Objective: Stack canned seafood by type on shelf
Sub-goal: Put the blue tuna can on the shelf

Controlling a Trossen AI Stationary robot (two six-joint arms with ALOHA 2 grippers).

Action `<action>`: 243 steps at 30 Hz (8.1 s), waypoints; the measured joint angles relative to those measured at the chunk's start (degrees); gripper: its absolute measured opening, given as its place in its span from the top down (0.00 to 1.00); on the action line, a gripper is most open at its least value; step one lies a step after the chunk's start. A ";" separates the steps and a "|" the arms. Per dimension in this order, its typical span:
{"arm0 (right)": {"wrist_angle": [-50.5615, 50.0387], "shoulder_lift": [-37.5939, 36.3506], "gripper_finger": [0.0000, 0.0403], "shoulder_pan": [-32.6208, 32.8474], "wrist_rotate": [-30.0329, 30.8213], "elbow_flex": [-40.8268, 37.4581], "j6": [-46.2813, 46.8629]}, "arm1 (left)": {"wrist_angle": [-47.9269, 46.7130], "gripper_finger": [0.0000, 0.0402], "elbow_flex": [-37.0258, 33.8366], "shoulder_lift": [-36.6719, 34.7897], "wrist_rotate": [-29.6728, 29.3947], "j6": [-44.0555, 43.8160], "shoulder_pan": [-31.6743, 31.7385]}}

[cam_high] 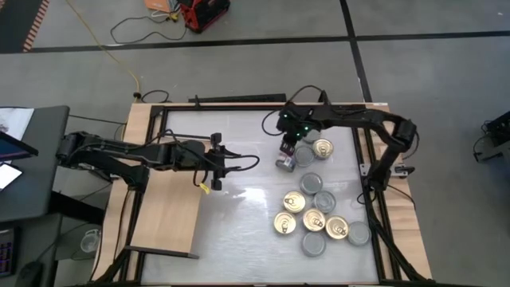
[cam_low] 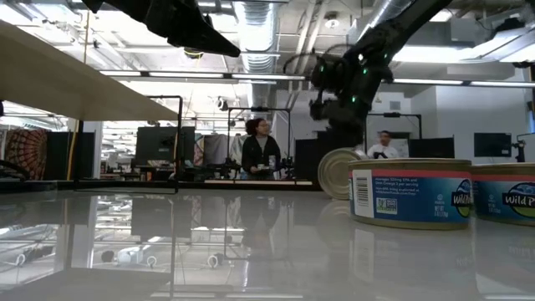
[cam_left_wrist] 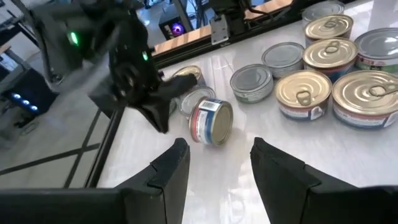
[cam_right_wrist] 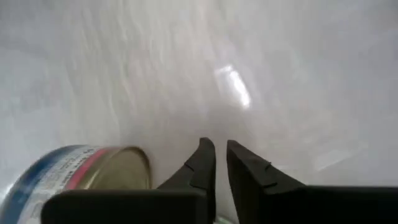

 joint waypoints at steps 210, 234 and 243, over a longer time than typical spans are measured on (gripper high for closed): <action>28.91 -8.10 0.45 46.04 55.38 -10.86 -3.07 | -12.05 0.24 21.45 22.00 0.13 6.74 -0.09; 36.21 -8.09 0.43 47.70 55.21 -10.80 -14.30 | -13.08 0.55 21.70 21.90 -4.68 18.22 -3.18; 36.74 -11.82 0.24 49.44 56.78 -10.78 -14.65 | -16.54 0.55 21.64 17.66 -11.80 15.10 -5.74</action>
